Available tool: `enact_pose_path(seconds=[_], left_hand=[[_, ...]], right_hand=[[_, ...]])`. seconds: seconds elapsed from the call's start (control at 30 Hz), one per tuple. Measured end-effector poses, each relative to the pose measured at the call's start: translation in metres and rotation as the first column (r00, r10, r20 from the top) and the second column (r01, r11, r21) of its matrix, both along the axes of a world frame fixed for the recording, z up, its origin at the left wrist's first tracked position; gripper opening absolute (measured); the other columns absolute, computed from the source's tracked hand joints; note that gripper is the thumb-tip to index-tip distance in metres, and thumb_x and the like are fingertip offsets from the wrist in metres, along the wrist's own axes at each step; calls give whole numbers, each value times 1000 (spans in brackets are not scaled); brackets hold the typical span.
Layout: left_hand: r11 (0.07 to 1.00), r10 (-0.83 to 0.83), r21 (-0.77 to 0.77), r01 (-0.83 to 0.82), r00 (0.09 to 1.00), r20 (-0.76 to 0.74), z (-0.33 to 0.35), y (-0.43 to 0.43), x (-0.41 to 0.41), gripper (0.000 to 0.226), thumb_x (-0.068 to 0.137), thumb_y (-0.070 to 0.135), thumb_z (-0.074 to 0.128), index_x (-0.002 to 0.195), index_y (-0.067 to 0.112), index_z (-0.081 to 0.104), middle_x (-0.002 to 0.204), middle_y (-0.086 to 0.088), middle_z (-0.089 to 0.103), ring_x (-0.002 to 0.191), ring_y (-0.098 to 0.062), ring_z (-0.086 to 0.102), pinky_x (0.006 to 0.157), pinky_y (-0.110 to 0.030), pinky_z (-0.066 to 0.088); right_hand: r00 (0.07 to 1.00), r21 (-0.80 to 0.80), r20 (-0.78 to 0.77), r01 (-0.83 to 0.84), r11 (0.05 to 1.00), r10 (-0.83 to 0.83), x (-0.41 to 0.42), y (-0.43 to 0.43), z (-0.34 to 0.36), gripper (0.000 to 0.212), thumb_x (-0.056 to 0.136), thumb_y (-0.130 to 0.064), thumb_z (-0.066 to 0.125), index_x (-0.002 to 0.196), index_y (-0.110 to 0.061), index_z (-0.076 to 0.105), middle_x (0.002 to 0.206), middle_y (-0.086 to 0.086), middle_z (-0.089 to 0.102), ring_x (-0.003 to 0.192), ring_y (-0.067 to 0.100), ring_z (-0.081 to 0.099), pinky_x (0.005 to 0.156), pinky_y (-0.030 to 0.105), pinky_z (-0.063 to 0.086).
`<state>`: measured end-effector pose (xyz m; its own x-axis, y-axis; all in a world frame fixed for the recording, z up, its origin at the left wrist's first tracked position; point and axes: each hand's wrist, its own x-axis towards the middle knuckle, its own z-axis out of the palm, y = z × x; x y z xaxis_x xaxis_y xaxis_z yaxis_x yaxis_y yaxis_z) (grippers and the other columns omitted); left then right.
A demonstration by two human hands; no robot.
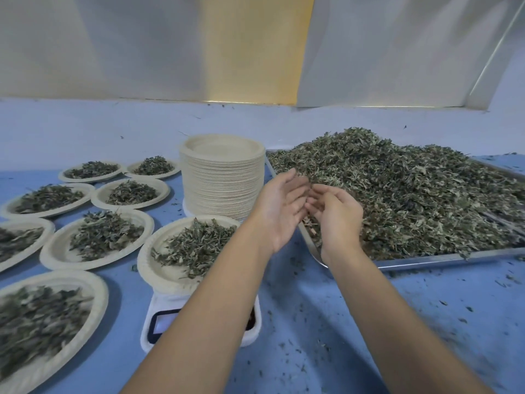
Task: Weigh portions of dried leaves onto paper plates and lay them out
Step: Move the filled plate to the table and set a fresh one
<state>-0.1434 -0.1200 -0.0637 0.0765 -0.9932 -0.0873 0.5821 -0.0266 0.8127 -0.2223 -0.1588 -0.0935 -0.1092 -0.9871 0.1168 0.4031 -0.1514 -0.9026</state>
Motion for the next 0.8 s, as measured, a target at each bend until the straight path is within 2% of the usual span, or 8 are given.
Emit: enact_pose_path(seconds=[0.1, 0.2, 0.27, 0.37, 0.47, 0.6, 0.7, 0.8], left_hand=[[996, 81, 26, -82, 996, 37, 0, 11, 19, 41, 97, 22, 45, 134, 5, 45, 135, -15, 51, 122, -24, 52, 97, -29, 41], [994, 99, 41, -101, 993, 62, -1, 24, 40, 19, 96, 21, 44, 106, 11, 57, 113, -10, 58, 93, -16, 58, 86, -26, 44], [991, 119, 45, -124, 989, 92, -2, 32, 55, 20, 96, 22, 44, 104, 11, 59, 115, -8, 59, 101, -18, 56, 89, -28, 43], [977, 207, 18, -212, 968, 140, -2, 44, 77, 32, 96, 21, 45, 123, 8, 55, 135, -11, 52, 127, -23, 46, 101, -32, 38], [956, 292, -16, -294, 942, 162, -3, 60, 100, 33, 97, 18, 44, 127, 7, 54, 135, -12, 53, 125, -21, 49, 96, -29, 41], [912, 409, -54, -408, 886, 218, -7, 78, 130, 30, 99, 16, 42, 123, 7, 56, 129, -9, 58, 119, -19, 55, 99, -30, 44], [843, 521, -64, -533, 784, 337, -14, 85, 147, 29, 98, 11, 41, 121, 8, 59, 125, -7, 60, 116, -16, 56, 101, -29, 43], [760, 571, -125, -638, 564, 596, -27, 84, 157, 35, 95, 2, 39, 120, 12, 61, 127, -1, 58, 114, -9, 52, 101, -27, 40]], right_hand=[[993, 21, 78, -91, 996, 89, 20, 10, 1, 32, 91, 7, 36, 81, -4, 64, 78, 12, 66, 70, 17, 62, 64, 20, 54], [974, 45, 144, -181, 982, 173, 40, 19, 2, 29, 95, 1, 33, 88, 0, 62, 77, 13, 64, 64, 18, 60, 60, 20, 52], [967, 59, 141, -223, 973, 213, 52, 26, 2, 30, 98, -5, 32, 95, 2, 61, 78, 12, 64, 63, 17, 60, 58, 20, 52], [976, 68, 50, -213, 975, 210, 68, 33, 0, 30, 98, -9, 36, 92, -3, 64, 81, 9, 67, 69, 15, 63, 63, 20, 55], [980, 84, -72, -180, 980, 186, 81, 36, -3, 24, 97, -9, 44, 87, -12, 65, 86, 5, 69, 82, 15, 67, 71, 20, 54], [962, 81, -222, -146, 986, 161, 87, 33, -10, 22, 96, -8, 46, 93, -15, 67, 87, -3, 68, 89, 12, 66, 81, 25, 48], [940, 106, -285, -166, 980, 190, 84, 31, -15, 23, 95, -8, 46, 93, -17, 67, 90, -4, 69, 91, 10, 65, 88, 28, 48], [932, 136, -296, -175, 975, 209, 83, 29, -19, 22, 94, -5, 47, 94, -14, 67, 96, 3, 70, 95, 14, 65, 95, 32, 48]])
